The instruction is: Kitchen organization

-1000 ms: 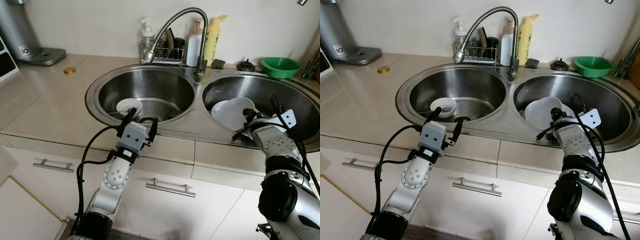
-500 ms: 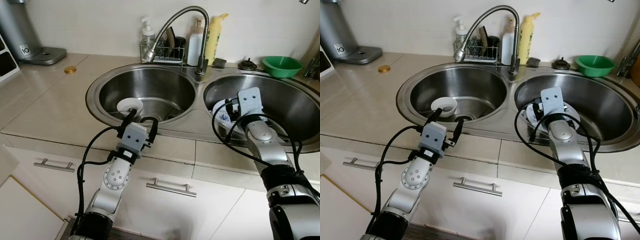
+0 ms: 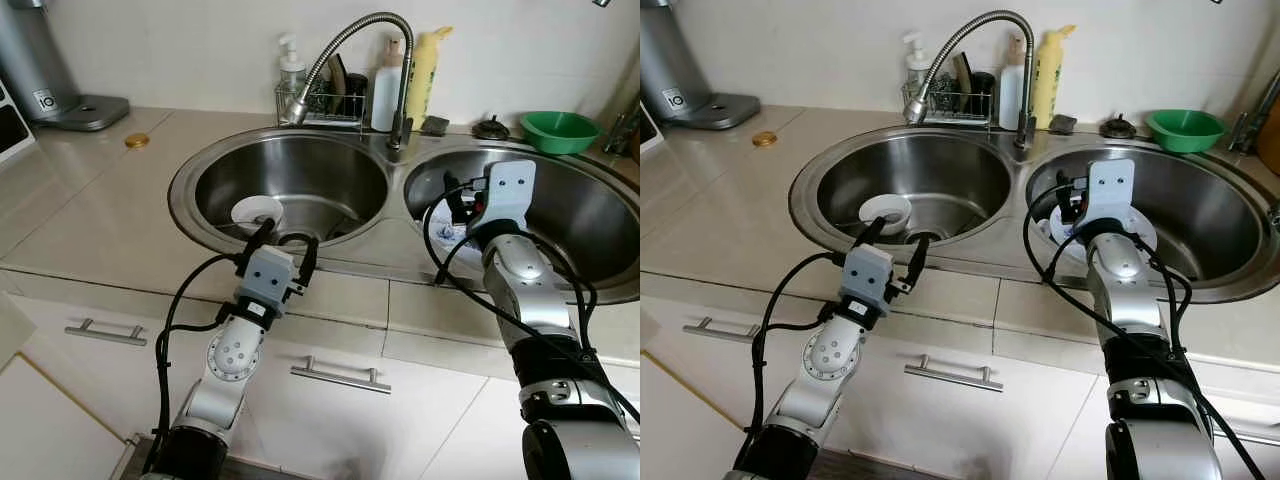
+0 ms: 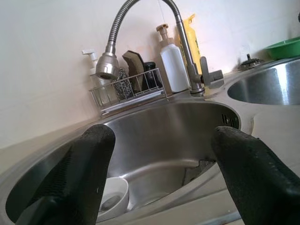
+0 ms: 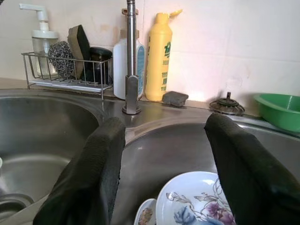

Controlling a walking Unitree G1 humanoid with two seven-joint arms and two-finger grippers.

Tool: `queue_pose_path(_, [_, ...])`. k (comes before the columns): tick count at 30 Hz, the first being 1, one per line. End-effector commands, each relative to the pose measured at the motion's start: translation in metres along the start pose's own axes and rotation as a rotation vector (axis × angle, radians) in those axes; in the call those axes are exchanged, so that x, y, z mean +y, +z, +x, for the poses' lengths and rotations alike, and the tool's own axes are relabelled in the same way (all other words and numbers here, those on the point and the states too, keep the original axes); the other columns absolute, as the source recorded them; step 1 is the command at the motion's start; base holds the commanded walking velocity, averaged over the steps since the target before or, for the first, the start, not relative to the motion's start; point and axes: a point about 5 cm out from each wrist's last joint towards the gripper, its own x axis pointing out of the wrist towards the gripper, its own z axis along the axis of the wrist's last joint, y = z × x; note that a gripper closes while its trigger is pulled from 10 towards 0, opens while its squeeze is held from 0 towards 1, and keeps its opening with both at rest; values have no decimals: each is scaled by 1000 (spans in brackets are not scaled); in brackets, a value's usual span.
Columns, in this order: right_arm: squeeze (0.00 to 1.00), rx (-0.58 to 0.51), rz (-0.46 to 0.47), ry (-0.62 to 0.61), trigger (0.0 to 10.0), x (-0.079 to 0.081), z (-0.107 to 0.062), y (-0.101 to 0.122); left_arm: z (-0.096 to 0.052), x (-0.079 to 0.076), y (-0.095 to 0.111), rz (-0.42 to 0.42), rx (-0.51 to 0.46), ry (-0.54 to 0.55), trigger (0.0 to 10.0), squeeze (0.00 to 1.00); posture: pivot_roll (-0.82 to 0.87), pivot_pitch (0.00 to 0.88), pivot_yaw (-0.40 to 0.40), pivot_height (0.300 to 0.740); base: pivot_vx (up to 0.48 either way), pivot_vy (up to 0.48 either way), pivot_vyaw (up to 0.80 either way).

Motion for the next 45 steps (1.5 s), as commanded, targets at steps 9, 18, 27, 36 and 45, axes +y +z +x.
queue_pose_path(9, [0, -129, 204, 89, 10000, 25, -11, 29, 14, 16, 50, -10, -236, 84, 10000, 0, 40, 0, 26, 740, 0, 354, 0])
queue_pose_path(18, [0, -172, 218, 126, 10000, 33, -19, 40, 13, 16, 52, -9, -237, 80, 10000, 0, 43, 0, 24, 740, 0, 480, 0])
queue_pose_path(27, [0, -213, 153, 151, 10000, 40, -25, 46, 12, 14, 51, -13, -226, 68, 10000, 0, 41, 0, 24, 740, 0, 480, 0])
queue_pose_path(36, [0, -205, 89, 186, 10000, 48, -37, 36, 11, 13, 49, -10, -212, 65, 10000, 0, 39, 0, 24, 740, 0, 480, 0])
queue_pose_path(45, [0, -177, 90, 176, 10000, 56, -63, 13, 8, 9, 43, 37, -189, 40, 10000, 0, 35, 0, 28, 740, 0, 47, -622])
